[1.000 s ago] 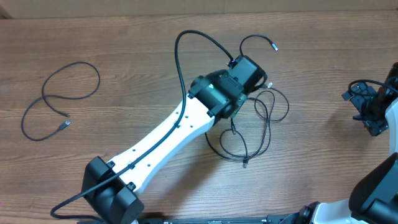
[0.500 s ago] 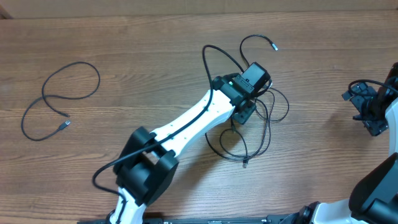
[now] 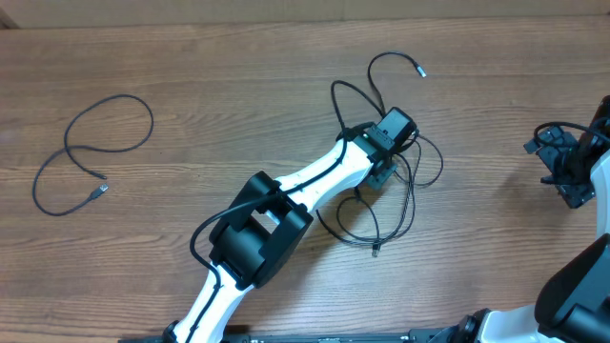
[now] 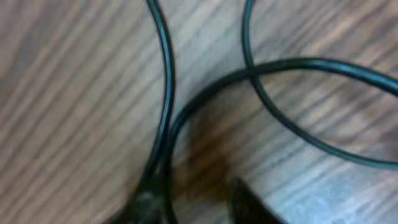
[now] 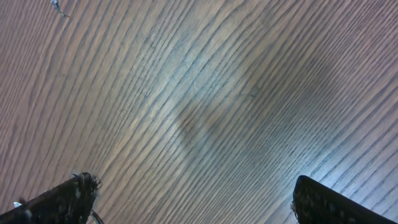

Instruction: Untangle cables

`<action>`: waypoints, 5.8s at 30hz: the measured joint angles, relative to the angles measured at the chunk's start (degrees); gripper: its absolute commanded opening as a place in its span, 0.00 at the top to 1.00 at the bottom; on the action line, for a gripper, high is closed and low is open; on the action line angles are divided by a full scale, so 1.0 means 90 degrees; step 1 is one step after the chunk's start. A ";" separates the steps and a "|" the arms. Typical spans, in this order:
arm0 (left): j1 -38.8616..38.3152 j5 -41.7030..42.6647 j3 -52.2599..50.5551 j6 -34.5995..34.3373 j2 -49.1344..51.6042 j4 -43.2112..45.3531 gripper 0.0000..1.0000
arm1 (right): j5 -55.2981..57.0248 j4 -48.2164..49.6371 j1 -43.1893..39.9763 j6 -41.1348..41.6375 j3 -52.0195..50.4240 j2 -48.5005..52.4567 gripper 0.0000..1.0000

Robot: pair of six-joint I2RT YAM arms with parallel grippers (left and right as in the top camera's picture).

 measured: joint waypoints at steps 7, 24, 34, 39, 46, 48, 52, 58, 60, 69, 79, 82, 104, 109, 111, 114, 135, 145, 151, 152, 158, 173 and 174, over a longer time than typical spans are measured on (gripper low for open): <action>0.0000 0.0017 0.0036 0.0024 0.0056 -0.0124 0.96 | -0.0002 -0.0002 0.0000 0.0000 0.0000 0.0000 0.00; 0.0398 0.0036 0.0129 -0.0381 -0.2057 -0.1078 0.64 | -0.0002 0.0000 0.0000 0.0000 0.0000 0.0000 0.00; 0.0379 0.0680 -0.0236 -0.1202 -0.1919 -0.1413 0.61 | 0.0000 -0.0002 -0.0002 0.0000 0.0000 0.0000 0.00; 0.0372 0.0767 -0.0716 -0.1887 -0.1829 -0.1409 0.65 | 0.0000 0.0000 0.0000 0.0002 0.0000 0.0000 0.00; 0.0335 0.0789 -0.1202 -0.3150 -0.1800 -0.1372 0.61 | 0.0000 -0.0002 0.0000 -0.0002 0.0000 0.0000 0.00; 0.0301 0.0799 -0.1248 -0.3480 -0.1795 -0.1358 0.61 | 0.0000 0.0000 0.0000 0.0002 0.0000 0.0000 0.00; 0.0199 0.0814 -0.1270 -0.3939 -0.1792 -0.1205 0.68 | -0.0002 -0.0002 -0.0002 0.0002 0.0000 0.0000 0.00; 0.0056 0.0816 -0.1270 -0.4201 -0.1792 -0.0952 0.73 | -0.0002 -0.0005 0.0000 0.0000 0.0000 0.0000 0.00; 0.0000 0.0811 -0.1270 -0.4223 -0.1792 -0.0901 0.72 | -0.0002 -0.0002 -0.0002 0.0002 0.0000 0.0000 0.00; -0.0194 0.0809 -0.1270 -0.4226 -0.1732 -0.0801 0.70 | -0.0002 -0.0005 -0.0002 0.0002 0.0000 0.0000 0.00; -0.0236 0.0760 -0.1280 -0.4226 -0.1090 -0.0729 0.68 | 0.0000 0.0000 -0.0002 0.0000 0.0000 0.0000 0.00; -0.0236 0.0760 -0.1280 -0.4226 -0.0998 -0.0707 0.67 | 0.0000 -0.0002 0.0000 0.0000 0.0000 0.0000 0.00; -0.0248 0.0605 -0.1280 -0.4265 -0.0918 -0.0753 0.88 | -0.0002 -0.0002 0.0000 0.0000 0.0000 0.0000 0.00; -0.0248 0.0571 -0.1280 -0.4342 -0.0918 -0.0726 0.96 | 0.0000 0.0000 -0.0002 -0.0002 0.0000 0.0000 0.00; -0.0248 0.0573 -0.1280 -0.4342 -0.0918 -0.0724 0.96 | -0.0002 -0.0002 0.0000 0.0000 0.0000 0.0000 0.00; -0.0248 0.0571 -0.1277 -0.4342 -0.0918 -0.0753 0.96 | 0.0000 -0.0002 0.0000 0.0000 0.0000 0.0000 0.00; 0.0668 -0.1032 0.0493 -0.4342 -0.1314 -0.1970 0.96 | -0.0002 -0.0002 0.0000 0.0002 0.0000 0.0000 0.00; 0.1729 -0.1447 0.0500 -0.4369 -0.1314 -0.1525 0.96 | -0.0005 -0.0005 0.0000 0.0000 0.0000 0.0000 0.00; 0.2227 -0.1515 0.0500 -0.4369 -0.1314 -0.1620 0.96 | 0.0000 -0.0002 0.0000 0.0002 0.0000 0.0000 0.00; 0.2283 -0.1525 0.0500 -0.4371 -0.1314 -0.1668 0.96 | -0.0002 0.0002 0.0000 0.0002 0.0000 0.0000 0.00; 0.2501 -0.1535 0.0498 -0.4386 -0.1314 -0.1865 0.96 | -0.0007 -0.0002 0.0000 0.0002 0.0000 0.0000 0.00; 0.2504 -0.0988 -0.0075 -0.4415 -0.1314 -0.1542 0.59 | 0.0000 -0.0002 0.0000 0.0002 0.0000 0.0000 0.00; 0.2504 -0.0906 -0.0141 -0.4413 -0.1314 -0.1545 0.59 | 0.0000 -0.0002 0.0000 0.0000 0.0000 0.0000 0.00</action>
